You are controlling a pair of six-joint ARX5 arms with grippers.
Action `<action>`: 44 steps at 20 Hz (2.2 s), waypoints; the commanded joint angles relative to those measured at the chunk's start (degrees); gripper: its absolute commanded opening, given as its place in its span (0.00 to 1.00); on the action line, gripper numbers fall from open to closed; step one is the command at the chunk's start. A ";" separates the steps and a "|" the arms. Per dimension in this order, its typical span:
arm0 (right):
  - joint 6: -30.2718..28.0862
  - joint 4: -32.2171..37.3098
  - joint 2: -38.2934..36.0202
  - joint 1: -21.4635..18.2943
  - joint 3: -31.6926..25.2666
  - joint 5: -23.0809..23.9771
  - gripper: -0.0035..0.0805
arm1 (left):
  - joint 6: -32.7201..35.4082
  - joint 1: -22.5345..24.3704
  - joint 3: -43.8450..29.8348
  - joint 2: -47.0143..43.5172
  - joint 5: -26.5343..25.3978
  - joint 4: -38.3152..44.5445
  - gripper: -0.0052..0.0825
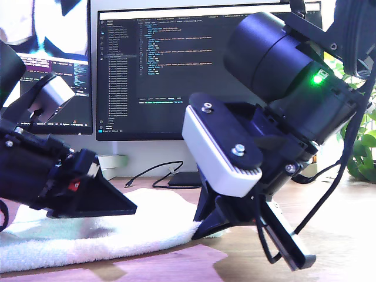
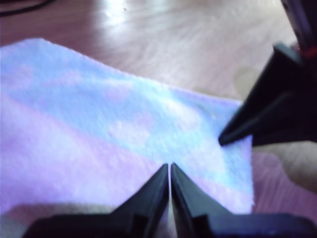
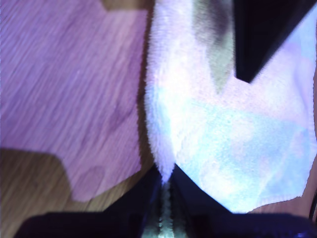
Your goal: Fold the tea towel to a neat square and place it to the right
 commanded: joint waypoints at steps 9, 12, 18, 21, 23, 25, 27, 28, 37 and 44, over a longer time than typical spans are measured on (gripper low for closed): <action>9.33 -16.72 1.70 0.72 10.97 1.44 0.03 | 11.93 -4.94 0.00 -26.14 -6.93 -27.30 0.03; 12.11 -23.30 1.70 0.72 16.22 0.55 0.03 | 12.20 -8.02 0.00 -30.42 -13.03 -34.51 0.03; 14.78 -33.59 1.70 0.68 25.03 -1.38 0.03 | 12.26 -11.06 0.04 -32.76 -20.68 -44.04 0.09; 15.21 -33.97 1.70 0.66 26.73 -1.60 0.03 | 11.23 -12.22 0.04 -32.76 -21.46 -44.11 0.28; 15.19 -33.75 1.70 0.63 27.12 -1.62 0.03 | 10.47 -12.94 0.04 -32.76 -22.08 -44.26 0.35; 15.19 -33.64 1.70 0.59 27.15 -1.62 0.03 | 10.36 -14.16 0.04 -32.76 -23.06 -44.68 0.40; 15.15 -33.46 1.70 0.55 27.19 -1.64 0.03 | 10.36 -15.69 0.55 -32.76 -24.74 -45.59 0.41; 15.17 -33.24 1.70 0.44 27.23 -1.86 0.03 | 10.36 -16.41 1.03 -32.76 -25.55 -45.64 0.41; 15.21 -35.21 1.70 0.33 29.57 -2.03 0.03 | 10.40 -19.47 1.97 -32.63 -33.86 -49.07 0.41; 16.28 -40.50 1.70 0.31 33.88 -3.45 0.03 | 10.16 -20.31 1.97 -32.59 -33.33 -50.64 0.41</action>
